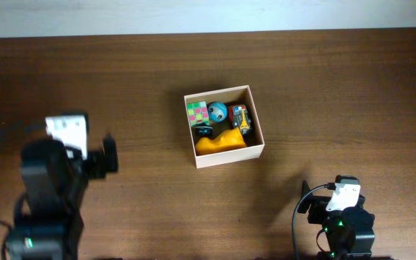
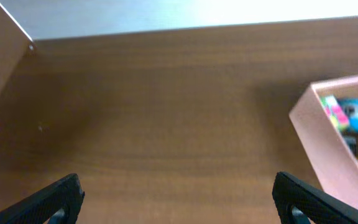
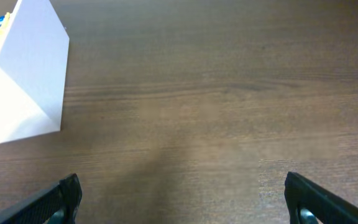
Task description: Pack container
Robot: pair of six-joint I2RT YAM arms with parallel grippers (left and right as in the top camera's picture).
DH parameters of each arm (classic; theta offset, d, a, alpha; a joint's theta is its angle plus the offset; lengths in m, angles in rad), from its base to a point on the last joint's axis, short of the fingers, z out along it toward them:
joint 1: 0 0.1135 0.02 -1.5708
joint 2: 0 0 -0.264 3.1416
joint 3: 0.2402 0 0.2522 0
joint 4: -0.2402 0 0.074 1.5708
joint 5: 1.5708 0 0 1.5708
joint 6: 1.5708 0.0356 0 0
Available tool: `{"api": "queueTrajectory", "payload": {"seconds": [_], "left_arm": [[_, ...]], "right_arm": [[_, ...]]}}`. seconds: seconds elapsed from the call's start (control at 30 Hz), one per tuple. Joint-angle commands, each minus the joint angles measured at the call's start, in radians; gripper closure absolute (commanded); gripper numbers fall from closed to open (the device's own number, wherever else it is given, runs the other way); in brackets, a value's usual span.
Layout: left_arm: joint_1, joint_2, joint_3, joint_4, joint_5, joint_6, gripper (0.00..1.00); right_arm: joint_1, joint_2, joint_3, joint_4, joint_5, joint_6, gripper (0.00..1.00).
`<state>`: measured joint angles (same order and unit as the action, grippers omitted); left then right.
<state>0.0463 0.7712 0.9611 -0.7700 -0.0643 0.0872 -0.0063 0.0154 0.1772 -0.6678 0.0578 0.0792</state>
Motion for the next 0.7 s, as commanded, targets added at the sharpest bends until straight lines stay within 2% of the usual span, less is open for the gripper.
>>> {"api": "queueTrajectory", "payload": {"seconds": [0.0,0.3,0.67], "left_arm": [[0.002,-0.124,-0.134,0.008,0.042,0.019,0.01],[0.002,-0.418,-0.448,0.03,0.102,0.019,0.01],[0.002,-0.715,-0.667,0.03,0.103,0.019,0.01]], "right_arm": [[-0.008,-0.012,-0.005,0.002,-0.005,0.006,0.01],[-0.008,-0.012,-0.005,0.002,-0.005,0.006,0.01],[-0.008,-0.012,-0.005,0.002,-0.005,0.006,0.01]]}}
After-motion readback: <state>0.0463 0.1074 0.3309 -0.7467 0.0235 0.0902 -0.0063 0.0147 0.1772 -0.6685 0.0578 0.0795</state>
